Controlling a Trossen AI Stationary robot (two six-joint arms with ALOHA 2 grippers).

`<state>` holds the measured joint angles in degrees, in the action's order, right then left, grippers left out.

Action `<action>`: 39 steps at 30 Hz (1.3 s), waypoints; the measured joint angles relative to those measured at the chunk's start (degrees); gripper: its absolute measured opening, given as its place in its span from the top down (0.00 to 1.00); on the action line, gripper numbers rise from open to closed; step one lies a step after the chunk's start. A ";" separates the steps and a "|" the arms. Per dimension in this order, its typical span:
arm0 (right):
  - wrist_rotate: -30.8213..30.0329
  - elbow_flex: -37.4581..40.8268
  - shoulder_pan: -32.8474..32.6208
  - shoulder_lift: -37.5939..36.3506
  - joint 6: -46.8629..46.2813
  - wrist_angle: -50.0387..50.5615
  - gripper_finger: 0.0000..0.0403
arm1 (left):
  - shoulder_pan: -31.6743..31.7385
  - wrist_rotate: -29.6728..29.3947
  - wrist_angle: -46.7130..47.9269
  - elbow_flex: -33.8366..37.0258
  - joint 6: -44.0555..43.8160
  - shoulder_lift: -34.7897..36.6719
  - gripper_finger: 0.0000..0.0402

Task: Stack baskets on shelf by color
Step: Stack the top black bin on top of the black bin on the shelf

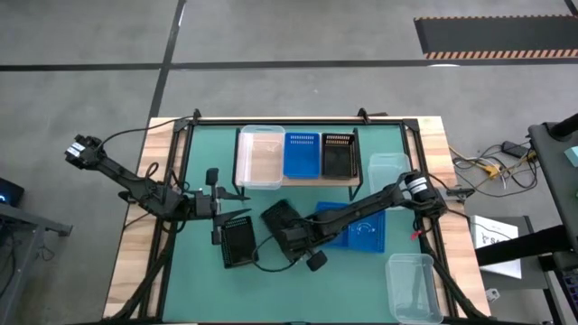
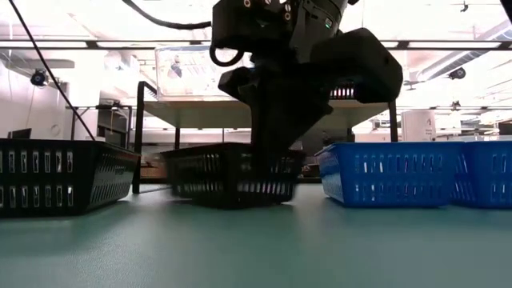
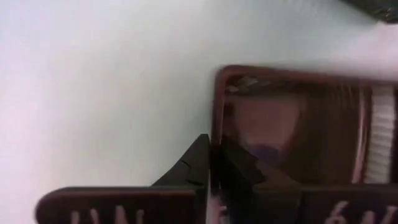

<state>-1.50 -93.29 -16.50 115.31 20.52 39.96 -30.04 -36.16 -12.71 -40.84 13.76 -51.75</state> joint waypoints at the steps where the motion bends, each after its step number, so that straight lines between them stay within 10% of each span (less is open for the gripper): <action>1: 0.02 -0.21 -0.13 -0.01 0.12 0.08 0.96 | 0.00 0.00 -0.04 0.00 0.00 0.00 0.74; 25: 1.09 -8.73 -6.16 -20.77 -4.37 10.31 0.98 | -0.02 -0.01 -0.16 0.00 0.00 0.00 0.74; 39: -29.33 -8.64 -2.10 -29.29 -17.90 30.05 0.98 | 0.00 0.00 -0.24 0.00 -0.02 0.00 0.74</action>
<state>-30.83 -101.93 -18.61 86.02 2.62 70.01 -30.04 -36.16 -12.95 -40.84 13.74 -51.75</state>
